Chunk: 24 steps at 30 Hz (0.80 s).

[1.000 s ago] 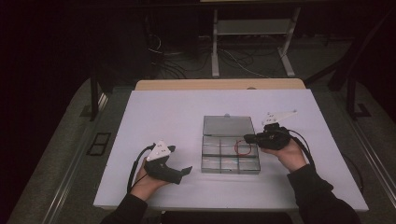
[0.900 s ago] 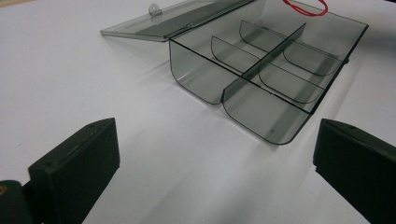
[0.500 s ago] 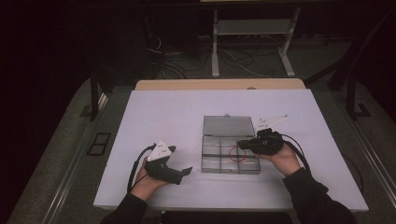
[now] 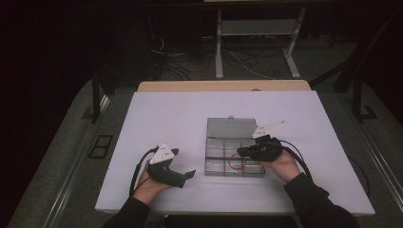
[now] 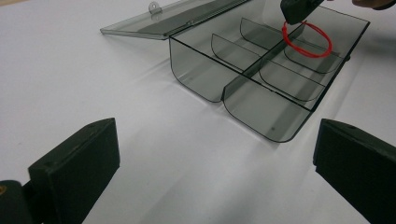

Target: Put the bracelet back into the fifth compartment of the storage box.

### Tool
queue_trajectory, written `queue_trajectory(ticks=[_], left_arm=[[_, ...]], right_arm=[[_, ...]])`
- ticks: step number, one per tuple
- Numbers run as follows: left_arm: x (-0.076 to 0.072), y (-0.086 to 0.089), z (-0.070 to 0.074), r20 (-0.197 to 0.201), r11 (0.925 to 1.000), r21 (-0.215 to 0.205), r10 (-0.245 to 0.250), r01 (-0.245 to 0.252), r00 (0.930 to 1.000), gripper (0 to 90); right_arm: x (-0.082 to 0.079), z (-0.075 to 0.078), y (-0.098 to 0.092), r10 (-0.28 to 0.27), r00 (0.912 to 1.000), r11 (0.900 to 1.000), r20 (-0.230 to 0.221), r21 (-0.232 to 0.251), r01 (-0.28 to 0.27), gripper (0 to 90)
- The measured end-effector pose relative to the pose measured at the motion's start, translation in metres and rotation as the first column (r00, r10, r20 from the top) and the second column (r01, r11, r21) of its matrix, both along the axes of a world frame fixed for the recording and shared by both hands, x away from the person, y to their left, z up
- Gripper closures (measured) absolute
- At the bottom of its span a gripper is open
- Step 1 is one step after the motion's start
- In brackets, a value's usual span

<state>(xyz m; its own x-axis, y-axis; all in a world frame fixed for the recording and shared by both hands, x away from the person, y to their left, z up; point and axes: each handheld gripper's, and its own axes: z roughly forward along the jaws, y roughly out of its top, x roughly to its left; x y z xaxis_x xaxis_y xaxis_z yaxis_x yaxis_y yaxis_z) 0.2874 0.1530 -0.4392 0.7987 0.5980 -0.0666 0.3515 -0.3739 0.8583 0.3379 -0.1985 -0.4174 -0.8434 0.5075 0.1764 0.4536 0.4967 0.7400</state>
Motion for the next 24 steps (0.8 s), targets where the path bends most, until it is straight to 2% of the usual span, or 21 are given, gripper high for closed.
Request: queue_trajectory(ticks=[24], left_arm=[[0.000,-0.001,0.000,-0.002,1.0000,-0.002,0.000,0.000,1.0000,0.0]], right_arm=[[-0.007,-0.014,0.017,0.064,0.9975,0.997,-0.029,-0.043,-0.065,86.6]])
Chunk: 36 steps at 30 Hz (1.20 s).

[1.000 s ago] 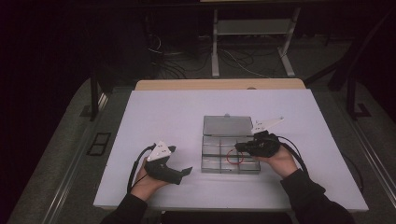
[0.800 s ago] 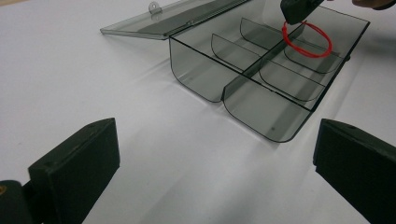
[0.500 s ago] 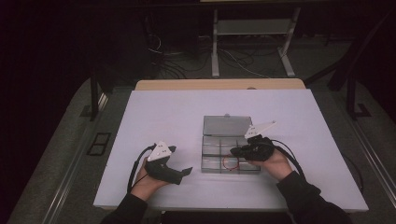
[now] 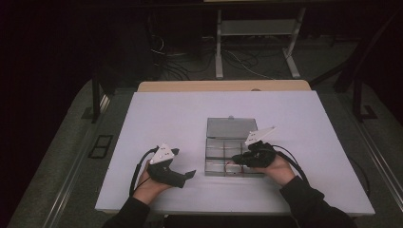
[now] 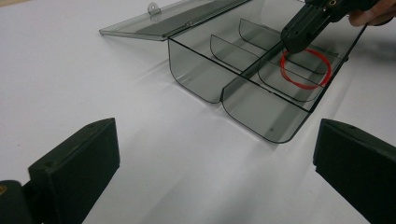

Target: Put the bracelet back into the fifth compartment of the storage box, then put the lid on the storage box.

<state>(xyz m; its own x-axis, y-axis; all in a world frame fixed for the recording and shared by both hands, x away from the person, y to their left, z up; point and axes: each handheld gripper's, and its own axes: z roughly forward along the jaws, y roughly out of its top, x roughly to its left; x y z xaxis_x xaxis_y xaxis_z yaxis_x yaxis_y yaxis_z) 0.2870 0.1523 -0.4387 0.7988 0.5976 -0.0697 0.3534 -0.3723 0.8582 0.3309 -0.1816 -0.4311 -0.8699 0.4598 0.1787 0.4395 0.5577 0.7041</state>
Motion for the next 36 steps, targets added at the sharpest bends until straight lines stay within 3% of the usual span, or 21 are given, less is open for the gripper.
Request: queue_trajectory(ticks=[13,17,21,36], left_arm=[[0.000,0.000,0.000,0.002,1.0000,0.004,-0.006,0.006,1.0000,0.0],[0.001,0.000,0.000,0.000,0.9999,0.007,-0.009,0.009,1.0000,0.0],[0.000,-0.001,0.000,0.000,0.9999,0.012,-0.010,0.010,0.9999,0.0],[0.008,-0.004,0.008,0.003,0.9998,-0.008,-0.019,0.020,0.9998,0.0]], right_arm=[[0.003,0.007,-0.010,-0.026,0.9996,0.996,-0.005,0.081,0.026,66.1],[0.004,0.009,-0.016,-0.057,0.9984,0.992,0.002,0.109,0.057,54.2],[0.005,0.012,-0.023,-0.093,0.9957,0.987,0.007,0.133,0.091,48.7],[0.012,0.024,-0.042,-0.162,0.9846,0.975,0.067,0.167,0.149,39.4]])
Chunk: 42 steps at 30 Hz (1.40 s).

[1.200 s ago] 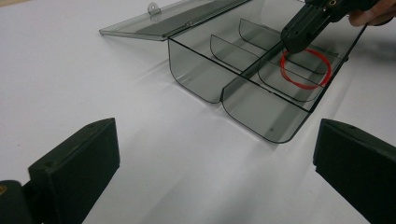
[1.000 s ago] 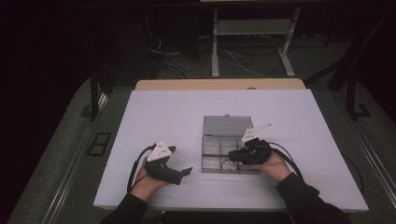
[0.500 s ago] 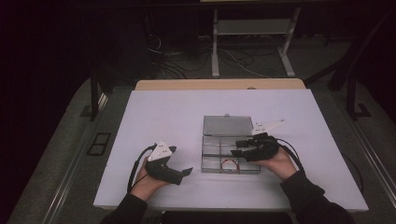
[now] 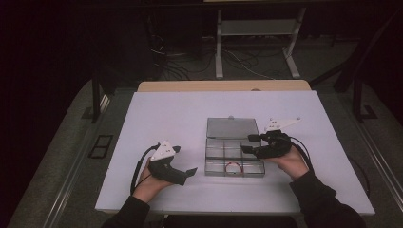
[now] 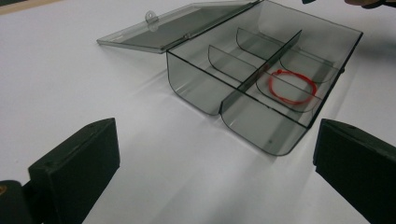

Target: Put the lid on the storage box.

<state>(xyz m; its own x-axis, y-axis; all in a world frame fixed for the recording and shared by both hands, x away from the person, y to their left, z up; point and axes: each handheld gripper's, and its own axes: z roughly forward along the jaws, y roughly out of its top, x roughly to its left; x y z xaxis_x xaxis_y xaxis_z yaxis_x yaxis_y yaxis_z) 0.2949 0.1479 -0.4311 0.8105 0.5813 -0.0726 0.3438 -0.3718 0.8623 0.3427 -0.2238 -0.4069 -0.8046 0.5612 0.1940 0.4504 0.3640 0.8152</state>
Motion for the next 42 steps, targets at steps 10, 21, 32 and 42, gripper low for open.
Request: queue_trajectory(ticks=[10,21,32,42], left_arm=[[0.017,-0.009,0.008,-0.006,1.0000,-0.007,-0.005,0.005,1.0000,0.0],[0.038,-0.018,0.020,-0.001,0.9999,0.000,-0.011,0.011,0.9999,0.0],[0.064,-0.029,0.030,-0.006,0.9998,-0.018,0.009,-0.009,0.9999,5.7],[0.088,-0.037,0.037,-0.006,0.9987,-0.039,0.034,-0.034,0.9994,17.3]], right_arm=[[0.011,0.002,-0.013,-0.037,0.9993,0.999,0.002,0.017,0.037,38.7],[0.021,0.011,-0.024,-0.069,0.9971,0.997,0.033,0.042,0.068,38.8],[0.035,0.012,-0.032,-0.128,0.9909,0.991,0.043,0.054,0.125,40.3],[0.044,0.011,-0.033,-0.165,0.9841,0.986,0.067,0.034,0.163,57.7]])
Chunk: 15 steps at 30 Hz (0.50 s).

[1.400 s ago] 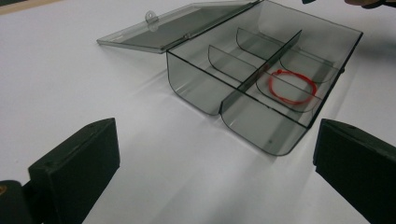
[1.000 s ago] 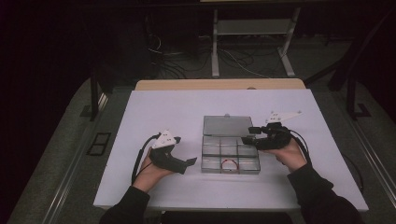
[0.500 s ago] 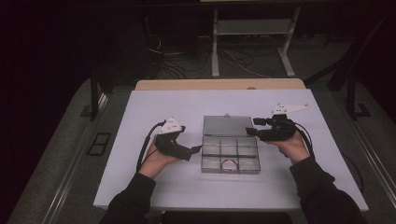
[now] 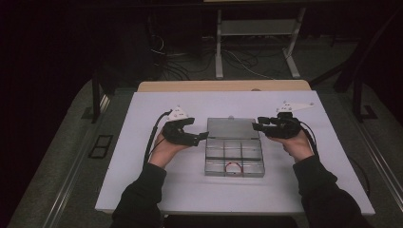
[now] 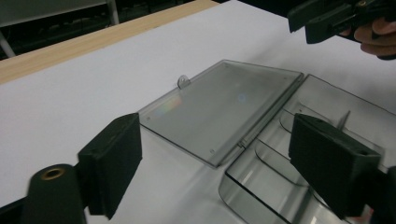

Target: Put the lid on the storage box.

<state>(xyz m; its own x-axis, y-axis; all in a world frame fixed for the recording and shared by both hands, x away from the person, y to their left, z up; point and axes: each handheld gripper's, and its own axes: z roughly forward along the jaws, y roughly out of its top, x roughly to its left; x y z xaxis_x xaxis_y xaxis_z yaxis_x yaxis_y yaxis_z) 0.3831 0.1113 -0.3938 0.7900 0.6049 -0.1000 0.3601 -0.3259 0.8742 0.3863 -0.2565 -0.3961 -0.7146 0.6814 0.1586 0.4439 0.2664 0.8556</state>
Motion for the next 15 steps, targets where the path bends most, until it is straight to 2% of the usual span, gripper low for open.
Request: queue_trajectory(ticks=[3,7,9,12,15], left_arm=[[0.009,-0.002,-0.002,-0.010,1.0000,-0.008,0.005,-0.005,0.9999,20.4],[0.022,-0.004,-0.007,-0.037,0.9997,-0.014,0.018,-0.019,0.9991,28.7],[0.027,-0.005,-0.009,-0.040,0.9997,0.000,0.026,-0.026,0.9989,33.9],[0.033,-0.007,-0.012,-0.039,0.9991,-0.012,0.040,-0.040,0.9984,40.0],[0.038,-0.010,-0.015,-0.038,0.9990,-0.003,0.044,-0.045,0.9983,45.0]], right_arm=[[0.007,-0.002,-0.001,-0.022,0.9998,1.000,-0.001,-0.016,0.022,63.8],[0.015,-0.009,-0.004,-0.050,0.9986,0.998,-0.015,-0.041,0.049,73.3],[0.017,-0.012,-0.006,-0.059,0.9979,0.997,-0.025,-0.054,0.057,77.4],[0.020,-0.014,-0.009,-0.071,0.9970,0.996,-0.030,-0.057,0.070,83.1],[0.022,-0.017,-0.013,-0.085,0.9957,0.995,-0.038,-0.055,0.083,88.2]])
